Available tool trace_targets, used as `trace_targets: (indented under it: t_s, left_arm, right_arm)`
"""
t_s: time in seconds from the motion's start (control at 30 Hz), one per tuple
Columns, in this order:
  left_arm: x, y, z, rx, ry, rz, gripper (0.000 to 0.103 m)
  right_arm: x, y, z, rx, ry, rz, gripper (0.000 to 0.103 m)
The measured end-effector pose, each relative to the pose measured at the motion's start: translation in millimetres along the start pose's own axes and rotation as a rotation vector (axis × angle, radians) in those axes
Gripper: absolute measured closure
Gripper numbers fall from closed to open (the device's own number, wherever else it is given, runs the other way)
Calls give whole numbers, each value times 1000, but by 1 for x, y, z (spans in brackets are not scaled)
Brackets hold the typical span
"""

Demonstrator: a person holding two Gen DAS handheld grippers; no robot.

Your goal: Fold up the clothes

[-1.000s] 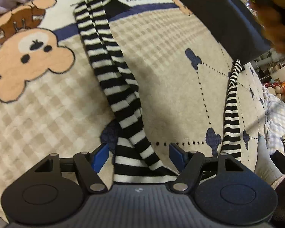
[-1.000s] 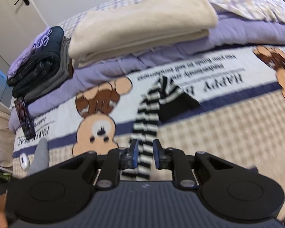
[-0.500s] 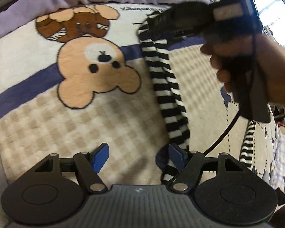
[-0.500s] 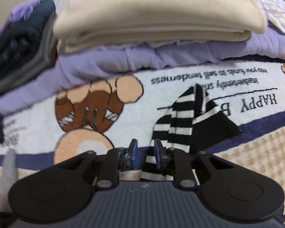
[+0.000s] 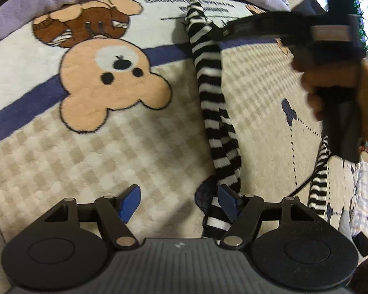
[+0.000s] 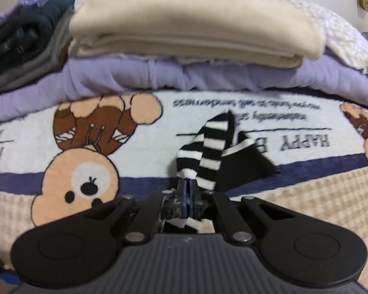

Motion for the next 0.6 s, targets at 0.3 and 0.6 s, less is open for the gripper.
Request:
trace_targets:
  t_s: [0.3, 0.6]
  left_arm:
    - [10, 32, 9, 104, -18, 59, 34]
    - [26, 48, 24, 177, -65, 67, 33]
  right_arm:
    - [-33, 61, 22, 50, -6, 60, 101]
    - [-21, 122, 83, 121, -146, 155, 96]
Point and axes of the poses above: each gripper's, at about its wrist camera, not at the fingertips, and x roughly the way its jaws point, y to its right, z to its underside, the point moved 8 cm from there along x, roughly the way its jaws point, and after that the axes turned 1 degree about y, right-handed, at the moved point
